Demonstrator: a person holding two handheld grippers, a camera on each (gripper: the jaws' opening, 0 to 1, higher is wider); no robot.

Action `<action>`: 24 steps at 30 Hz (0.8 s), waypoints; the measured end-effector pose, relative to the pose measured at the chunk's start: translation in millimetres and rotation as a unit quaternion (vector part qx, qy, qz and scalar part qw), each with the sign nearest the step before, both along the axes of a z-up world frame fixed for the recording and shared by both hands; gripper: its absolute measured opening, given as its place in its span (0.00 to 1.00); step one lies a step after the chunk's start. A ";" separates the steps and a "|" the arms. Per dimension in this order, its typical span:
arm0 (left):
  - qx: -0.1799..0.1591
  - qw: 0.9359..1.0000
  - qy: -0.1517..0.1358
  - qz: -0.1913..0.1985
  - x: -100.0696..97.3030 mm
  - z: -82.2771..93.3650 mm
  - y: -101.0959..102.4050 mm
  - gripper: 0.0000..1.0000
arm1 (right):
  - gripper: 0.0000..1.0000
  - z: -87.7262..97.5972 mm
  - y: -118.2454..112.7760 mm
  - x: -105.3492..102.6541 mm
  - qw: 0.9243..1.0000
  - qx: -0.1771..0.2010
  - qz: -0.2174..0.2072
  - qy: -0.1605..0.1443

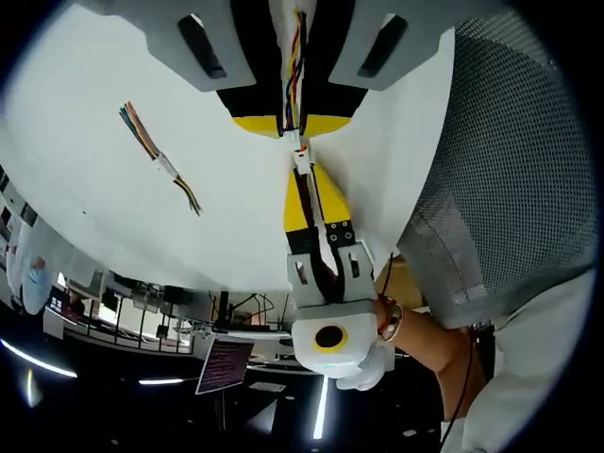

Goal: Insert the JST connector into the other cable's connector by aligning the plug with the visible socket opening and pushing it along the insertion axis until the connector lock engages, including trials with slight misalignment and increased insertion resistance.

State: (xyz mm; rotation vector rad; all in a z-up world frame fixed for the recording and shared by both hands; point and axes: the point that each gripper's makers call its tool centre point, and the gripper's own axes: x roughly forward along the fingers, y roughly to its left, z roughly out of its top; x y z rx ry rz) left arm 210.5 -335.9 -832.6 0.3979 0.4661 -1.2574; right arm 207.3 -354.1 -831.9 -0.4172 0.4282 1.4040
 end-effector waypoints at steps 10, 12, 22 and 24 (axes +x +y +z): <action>0.004 1.000 0.001 0.007 1.9 -1.2 1.4 0.00 | 0.03 -1.7 1.4 -0.1 1.000 -0.009 0.004 -0.006; 0.002 1.000 0.005 0.011 2.3 -1.2 1.5 0.00 | 0.03 -1.8 1.4 0.8 1.000 -0.011 0.005 -0.011; 0.008 1.000 0.012 0.018 2.9 -3.3 1.7 0.00 | 0.03 -3.1 1.9 0.7 1.000 -0.022 0.007 -0.016; 0.008 1.000 0.016 0.019 2.7 -4.2 1.8 0.00 | 0.03 -3.0 2.0 0.3 1.000 -0.023 0.009 -0.018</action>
